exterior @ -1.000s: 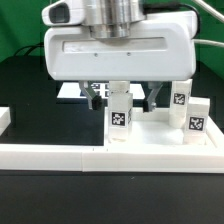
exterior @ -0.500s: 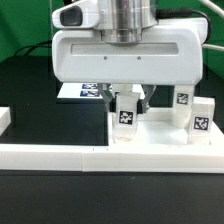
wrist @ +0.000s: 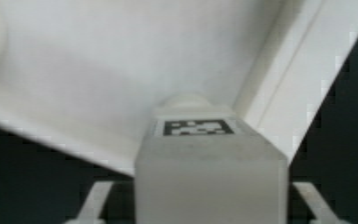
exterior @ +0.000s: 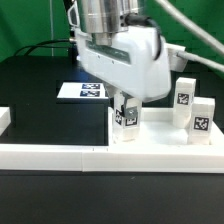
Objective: Assemble square table
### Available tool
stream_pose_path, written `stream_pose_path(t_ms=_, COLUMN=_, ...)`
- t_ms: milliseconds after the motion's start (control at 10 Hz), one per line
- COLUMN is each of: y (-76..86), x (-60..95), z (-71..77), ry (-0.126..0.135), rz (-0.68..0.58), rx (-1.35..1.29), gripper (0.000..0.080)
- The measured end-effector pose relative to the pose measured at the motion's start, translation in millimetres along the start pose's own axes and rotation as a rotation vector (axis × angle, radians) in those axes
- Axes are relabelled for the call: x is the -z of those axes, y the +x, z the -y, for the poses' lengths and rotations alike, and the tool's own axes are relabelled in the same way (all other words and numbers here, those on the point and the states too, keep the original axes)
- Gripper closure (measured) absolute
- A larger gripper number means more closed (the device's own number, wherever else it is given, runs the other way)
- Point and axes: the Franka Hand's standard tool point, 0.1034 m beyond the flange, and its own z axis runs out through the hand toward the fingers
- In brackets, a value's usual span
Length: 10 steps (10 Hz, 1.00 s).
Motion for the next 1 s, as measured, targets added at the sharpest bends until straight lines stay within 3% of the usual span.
stream_pose_path(t_ms=200, y=-3.3, x=2.2, z=2.6, ry=-0.005, rz=0.051, rx=-0.231, gripper=0.0506)
stream_pose_path(t_ms=500, y=-2.9, x=1.4, z=2.3, ry=-0.005, rz=0.049, rx=-0.239, gripper=0.0506)
stream_pose_path(t_ms=600, y=-2.1, x=0.2, z=1.9, ry=-0.007, rz=0.039, rx=-0.127, gripper=0.0335)
stream_pose_path(t_ms=700, y=-2.4, x=-3.5, z=1.9, ry=-0.007, rz=0.031, rx=0.087, gripper=0.0335)
stream_pose_path(t_ms=800, y=-4.5, x=-7.8, z=0.5, ry=-0.009, rz=0.037, rx=0.335, gripper=0.0194)
stream_pose_path(t_ms=900, y=-13.7, x=-10.7, z=-3.1, ry=-0.040, rz=0.050, rx=0.414, gripper=0.0163)
stream_pose_path(t_ms=1000, y=-12.9, x=-10.6, z=-2.7, ry=-0.037, rz=0.048, rx=0.501, gripper=0.0163)
